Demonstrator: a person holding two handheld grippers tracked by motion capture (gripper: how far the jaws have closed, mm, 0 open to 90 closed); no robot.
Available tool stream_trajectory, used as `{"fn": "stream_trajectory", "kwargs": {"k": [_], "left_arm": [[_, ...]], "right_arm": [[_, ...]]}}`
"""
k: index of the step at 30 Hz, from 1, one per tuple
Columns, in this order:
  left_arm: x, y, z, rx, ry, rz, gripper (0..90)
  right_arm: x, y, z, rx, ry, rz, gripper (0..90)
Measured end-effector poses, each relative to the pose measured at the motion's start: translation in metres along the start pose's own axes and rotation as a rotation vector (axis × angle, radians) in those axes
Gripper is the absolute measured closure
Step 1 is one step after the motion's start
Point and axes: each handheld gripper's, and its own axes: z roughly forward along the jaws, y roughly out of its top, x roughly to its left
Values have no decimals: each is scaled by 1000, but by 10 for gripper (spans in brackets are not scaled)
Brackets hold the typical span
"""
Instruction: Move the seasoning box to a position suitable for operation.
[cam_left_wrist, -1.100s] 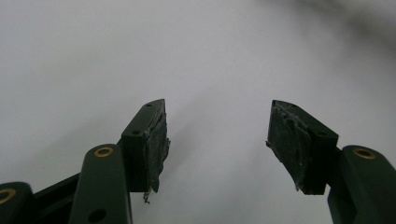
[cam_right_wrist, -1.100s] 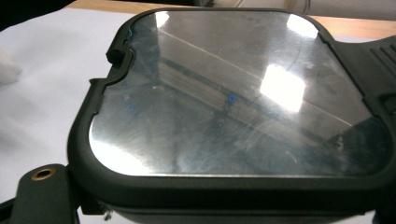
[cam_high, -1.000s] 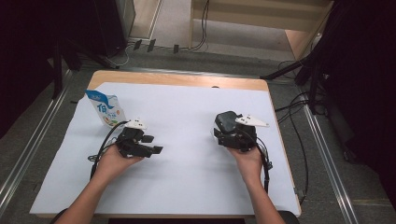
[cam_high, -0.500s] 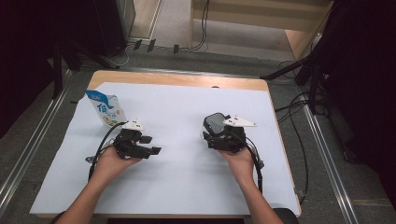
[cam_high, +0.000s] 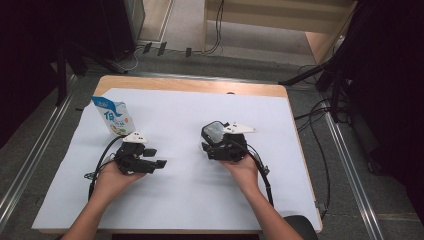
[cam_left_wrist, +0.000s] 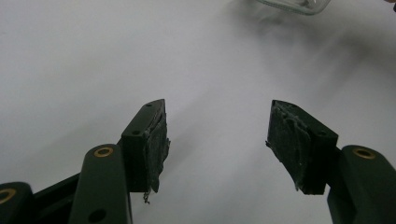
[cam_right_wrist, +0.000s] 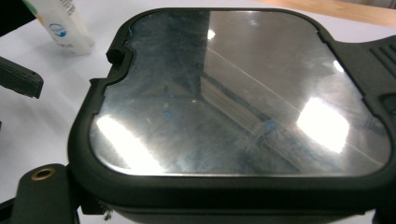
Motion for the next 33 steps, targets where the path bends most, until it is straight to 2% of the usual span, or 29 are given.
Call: {"fn": "stream_trajectory", "kwargs": {"k": [3, 6, 13, 22, 33], "left_arm": [[1, -3, -2, -2, 6, -13, 384], [1, -6, -3, -10, 10, -13, 386], [-1, -9, -5, -10, 20, -22, 386], [-3, -9, -3, -2, 12, -13, 386], [-6, -8, 1, 8, 6, -4, 386]], "right_arm": [[6, 2, 9, 8, 29, -1, 156], [12, 2, 17, 20, 37, -27, 156], [25, 1, 29, 39, 58, -52, 156], [29, -4, 43, 56, 44, -68, 156], [35, -8, 44, 39, 14, -112, 152]]}}
